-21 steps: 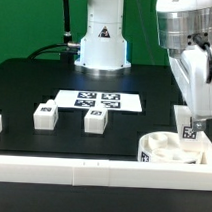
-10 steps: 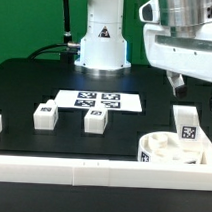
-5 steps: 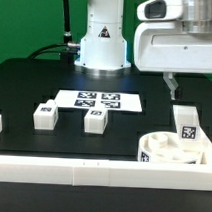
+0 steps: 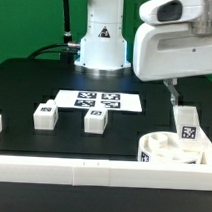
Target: Assemble stool
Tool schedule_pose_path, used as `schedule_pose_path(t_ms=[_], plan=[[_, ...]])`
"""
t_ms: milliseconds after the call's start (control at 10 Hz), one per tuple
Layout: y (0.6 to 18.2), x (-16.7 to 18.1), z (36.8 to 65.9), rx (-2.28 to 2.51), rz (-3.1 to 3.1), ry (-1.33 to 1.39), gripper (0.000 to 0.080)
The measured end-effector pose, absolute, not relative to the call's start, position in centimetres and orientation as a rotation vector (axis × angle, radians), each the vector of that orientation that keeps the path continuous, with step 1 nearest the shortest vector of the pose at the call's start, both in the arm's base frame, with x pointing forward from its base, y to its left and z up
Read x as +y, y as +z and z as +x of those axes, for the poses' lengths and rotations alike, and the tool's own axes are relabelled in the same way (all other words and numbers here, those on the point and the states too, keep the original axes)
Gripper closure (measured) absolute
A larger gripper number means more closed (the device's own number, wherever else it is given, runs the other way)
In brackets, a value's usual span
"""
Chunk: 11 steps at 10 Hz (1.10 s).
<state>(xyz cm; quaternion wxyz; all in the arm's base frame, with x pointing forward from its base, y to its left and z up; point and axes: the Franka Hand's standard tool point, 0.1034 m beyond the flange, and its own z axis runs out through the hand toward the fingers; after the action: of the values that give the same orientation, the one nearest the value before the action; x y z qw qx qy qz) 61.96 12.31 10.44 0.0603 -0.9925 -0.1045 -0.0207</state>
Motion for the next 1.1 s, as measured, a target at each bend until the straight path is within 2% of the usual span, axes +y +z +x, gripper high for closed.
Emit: schedule_pose_path(t_ms=[1100], plan=[[9.3,11.4,61.9,-1.935,-2.456,-0.071,0.0151]])
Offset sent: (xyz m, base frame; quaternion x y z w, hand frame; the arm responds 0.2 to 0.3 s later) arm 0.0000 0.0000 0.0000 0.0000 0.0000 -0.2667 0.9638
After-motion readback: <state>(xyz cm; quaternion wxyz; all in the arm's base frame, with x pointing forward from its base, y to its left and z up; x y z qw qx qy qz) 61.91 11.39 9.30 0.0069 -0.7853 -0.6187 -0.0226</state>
